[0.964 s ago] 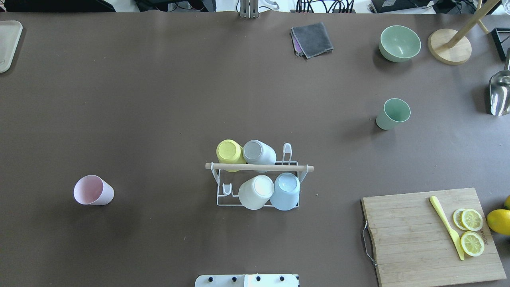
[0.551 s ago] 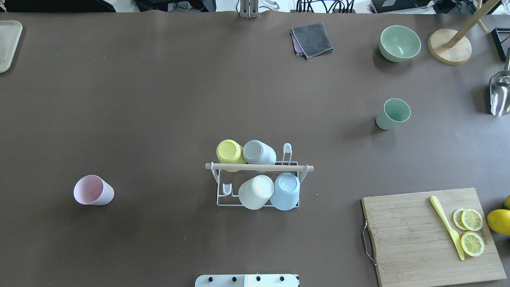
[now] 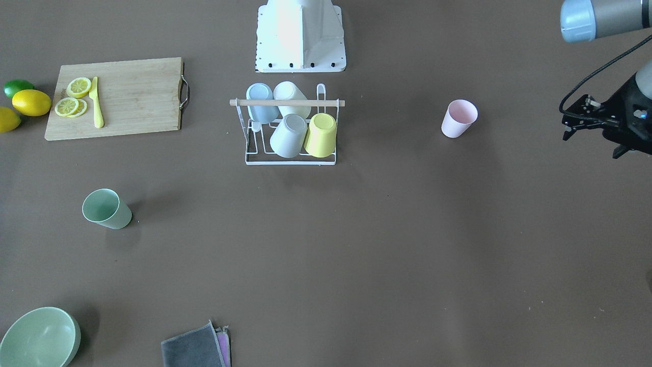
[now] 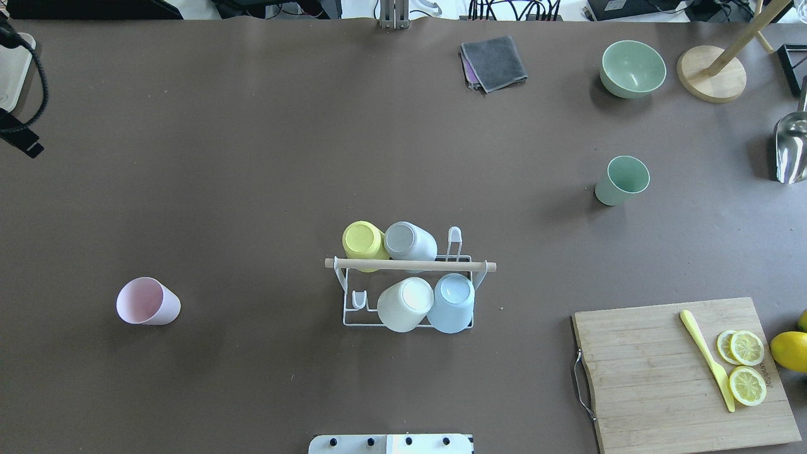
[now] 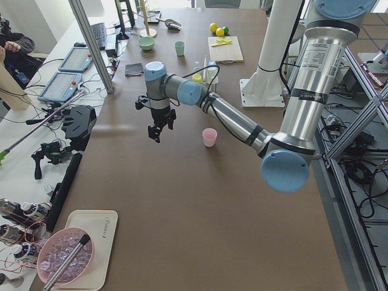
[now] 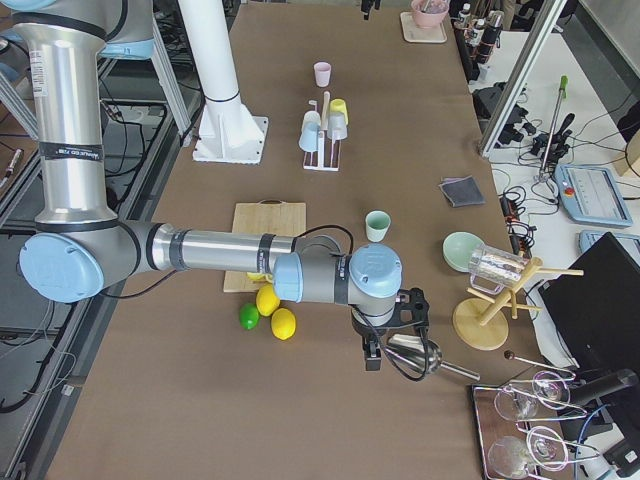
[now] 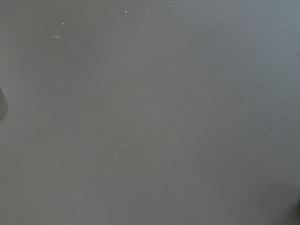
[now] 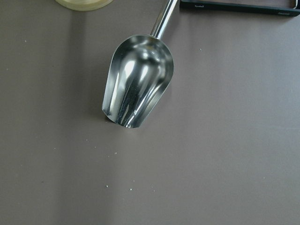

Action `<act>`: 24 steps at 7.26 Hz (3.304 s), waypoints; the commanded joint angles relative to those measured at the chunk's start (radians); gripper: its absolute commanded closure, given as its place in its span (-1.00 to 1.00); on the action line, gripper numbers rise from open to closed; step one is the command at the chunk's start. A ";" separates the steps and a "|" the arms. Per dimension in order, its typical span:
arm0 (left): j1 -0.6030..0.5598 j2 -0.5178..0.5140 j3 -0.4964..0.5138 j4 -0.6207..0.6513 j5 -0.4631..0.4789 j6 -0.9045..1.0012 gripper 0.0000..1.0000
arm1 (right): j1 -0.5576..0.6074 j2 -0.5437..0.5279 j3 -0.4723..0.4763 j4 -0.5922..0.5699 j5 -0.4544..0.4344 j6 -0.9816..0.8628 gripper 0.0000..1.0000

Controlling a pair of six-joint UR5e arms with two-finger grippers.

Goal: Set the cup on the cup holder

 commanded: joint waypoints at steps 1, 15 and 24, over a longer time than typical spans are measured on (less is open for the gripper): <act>0.126 -0.182 0.037 0.299 0.129 0.003 -0.97 | -0.019 0.007 0.021 -0.001 -0.005 0.001 -1.00; 0.541 -0.515 0.460 0.696 0.263 0.159 -0.96 | -0.364 0.341 0.137 -0.363 -0.033 0.017 -1.00; 0.621 -0.432 0.511 0.583 0.262 0.159 -0.96 | -0.572 0.520 0.119 -0.556 -0.134 0.017 -1.00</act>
